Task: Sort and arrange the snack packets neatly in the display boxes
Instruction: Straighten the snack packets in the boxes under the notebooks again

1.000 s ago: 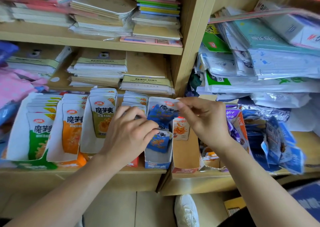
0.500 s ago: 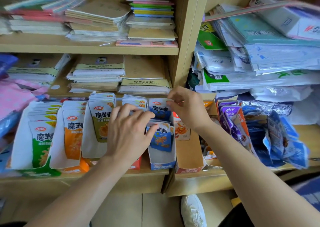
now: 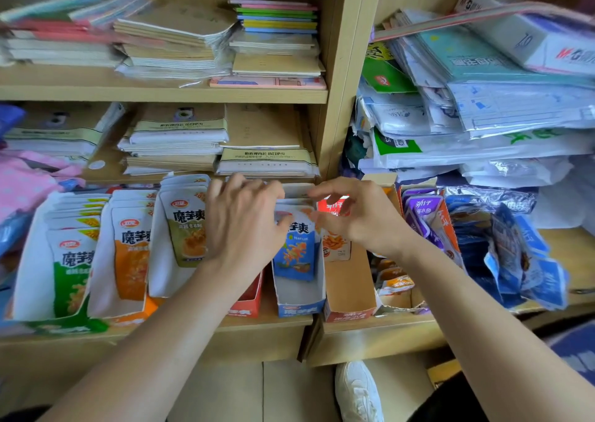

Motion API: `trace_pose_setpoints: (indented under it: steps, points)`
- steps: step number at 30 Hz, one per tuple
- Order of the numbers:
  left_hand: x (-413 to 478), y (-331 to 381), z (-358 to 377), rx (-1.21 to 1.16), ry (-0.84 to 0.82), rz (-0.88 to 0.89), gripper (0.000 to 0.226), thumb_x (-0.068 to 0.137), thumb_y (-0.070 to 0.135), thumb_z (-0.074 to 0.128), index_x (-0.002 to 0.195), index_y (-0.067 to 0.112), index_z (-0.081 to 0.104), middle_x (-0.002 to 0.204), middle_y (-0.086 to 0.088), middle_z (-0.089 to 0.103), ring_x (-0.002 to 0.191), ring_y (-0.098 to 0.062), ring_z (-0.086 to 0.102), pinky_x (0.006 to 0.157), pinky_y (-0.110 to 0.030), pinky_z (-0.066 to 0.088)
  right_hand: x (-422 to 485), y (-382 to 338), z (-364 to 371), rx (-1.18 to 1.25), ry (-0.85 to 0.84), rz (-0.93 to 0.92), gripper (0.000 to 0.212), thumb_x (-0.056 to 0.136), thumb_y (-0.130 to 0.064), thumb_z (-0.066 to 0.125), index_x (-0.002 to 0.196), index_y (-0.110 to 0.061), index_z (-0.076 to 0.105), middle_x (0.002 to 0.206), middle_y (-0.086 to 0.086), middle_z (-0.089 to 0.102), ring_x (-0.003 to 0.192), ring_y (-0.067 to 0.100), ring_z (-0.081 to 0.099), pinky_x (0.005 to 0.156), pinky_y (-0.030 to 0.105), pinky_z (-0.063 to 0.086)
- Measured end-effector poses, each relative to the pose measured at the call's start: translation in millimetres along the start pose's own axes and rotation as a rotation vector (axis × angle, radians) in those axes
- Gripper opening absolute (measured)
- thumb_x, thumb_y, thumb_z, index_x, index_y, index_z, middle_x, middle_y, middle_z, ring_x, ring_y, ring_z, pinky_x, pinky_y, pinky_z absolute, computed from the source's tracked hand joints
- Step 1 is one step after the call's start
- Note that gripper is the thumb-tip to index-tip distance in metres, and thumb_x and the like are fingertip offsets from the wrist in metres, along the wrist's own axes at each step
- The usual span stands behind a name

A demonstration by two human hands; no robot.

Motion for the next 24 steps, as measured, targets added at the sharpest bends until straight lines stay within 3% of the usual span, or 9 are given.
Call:
trace_pose_setpoints:
  steps: [2, 5, 8, 13, 16, 20, 24]
  points:
    - [7.0, -0.4, 4.9, 0.020, 0.000, -0.008, 0.041, 0.076, 0.055, 0.077, 0.101, 0.024, 0.065, 0.095, -0.001, 0.064, 0.094, -0.027, 0.057, 0.080, -0.041, 0.036, -0.5, -2.4, 3.4, -0.138, 0.059, -0.086, 0.036, 0.081, -0.020, 0.082, 0.115, -0.015, 0.073, 0.105, -0.008, 0.069, 0.094, 0.008, 0.061, 0.077, 0.015, 0.048]
    - [13.7, -5.5, 12.1, 0.012, -0.028, -0.063, 0.045, 0.075, 0.054, 0.078, 0.102, 0.024, 0.058, 0.098, -0.001, 0.060, 0.094, -0.028, 0.056, 0.079, -0.041, 0.039, 8.3, 2.5, 10.2, -0.314, 0.192, -0.137, 0.039, 0.078, -0.015, 0.083, 0.116, -0.017, 0.072, 0.101, -0.002, 0.068, 0.092, 0.021, 0.058, 0.078, 0.034, 0.052]
    - [14.7, -13.6, 17.1, -0.070, -0.050, -0.088, 0.042, 0.075, 0.047, 0.080, 0.106, 0.024, 0.064, 0.100, -0.003, 0.060, 0.096, -0.030, 0.055, 0.081, -0.041, 0.041, 16.7, 9.4, 18.0, -0.435, 0.252, -0.136, 0.045, 0.075, -0.013, 0.084, 0.118, -0.017, 0.073, 0.099, 0.004, 0.062, 0.091, 0.025, 0.048, 0.075, 0.037, 0.049]
    - [11.3, -28.8, 26.0, -0.252, -0.207, -0.069, 0.056, 0.076, 0.047, 0.081, 0.128, 0.029, 0.068, 0.113, 0.002, 0.049, 0.112, -0.028, 0.043, 0.096, -0.037, 0.037, 19.8, 15.7, 27.4, -0.527, 0.191, -0.052, 0.058, 0.067, -0.024, 0.089, 0.122, -0.018, 0.071, 0.103, 0.006, 0.055, 0.095, 0.029, 0.044, 0.079, 0.041, 0.048]
    - [10.0, -34.4, 22.9, -0.282, -0.222, -0.078, 0.056, 0.076, 0.045, 0.082, 0.129, 0.034, 0.067, 0.113, 0.004, 0.047, 0.112, -0.025, 0.039, 0.094, -0.032, 0.033, 15.3, 12.6, 22.9, -0.460, 0.170, -0.069, 0.060, 0.070, -0.024, 0.088, 0.126, -0.019, 0.068, 0.107, 0.002, 0.057, 0.098, 0.027, 0.045, 0.086, 0.037, 0.045]
    - [8.5, -30.5, 10.7, -0.261, -0.103, -0.016, 0.037, 0.076, 0.034, 0.084, 0.112, 0.032, 0.075, 0.108, 0.005, 0.055, 0.106, -0.025, 0.042, 0.089, -0.038, 0.038, 7.0, 8.5, 10.1, -0.402, 0.214, -0.100, 0.053, 0.074, -0.017, 0.086, 0.124, -0.018, 0.069, 0.109, -0.001, 0.061, 0.101, 0.025, 0.047, 0.085, 0.032, 0.043]
    - [2.5, -18.0, 17.2, -0.196, -0.203, 0.058, 0.039, 0.086, 0.038, 0.076, 0.124, 0.033, 0.070, 0.124, 0.009, 0.052, 0.113, -0.021, 0.033, 0.095, -0.040, 0.027, -1.0, 7.6, 25.3, -0.548, 0.114, -0.148, 0.062, 0.074, -0.024, 0.086, 0.132, -0.020, 0.065, 0.113, 0.002, 0.058, 0.099, 0.027, 0.043, 0.085, 0.039, 0.046]
Point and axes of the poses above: each hand's wrist, its own x-axis towards the middle knuckle, its own z-axis out of the palm, y = z × x, the point moved 7 cm from there along x, towards the middle knuckle
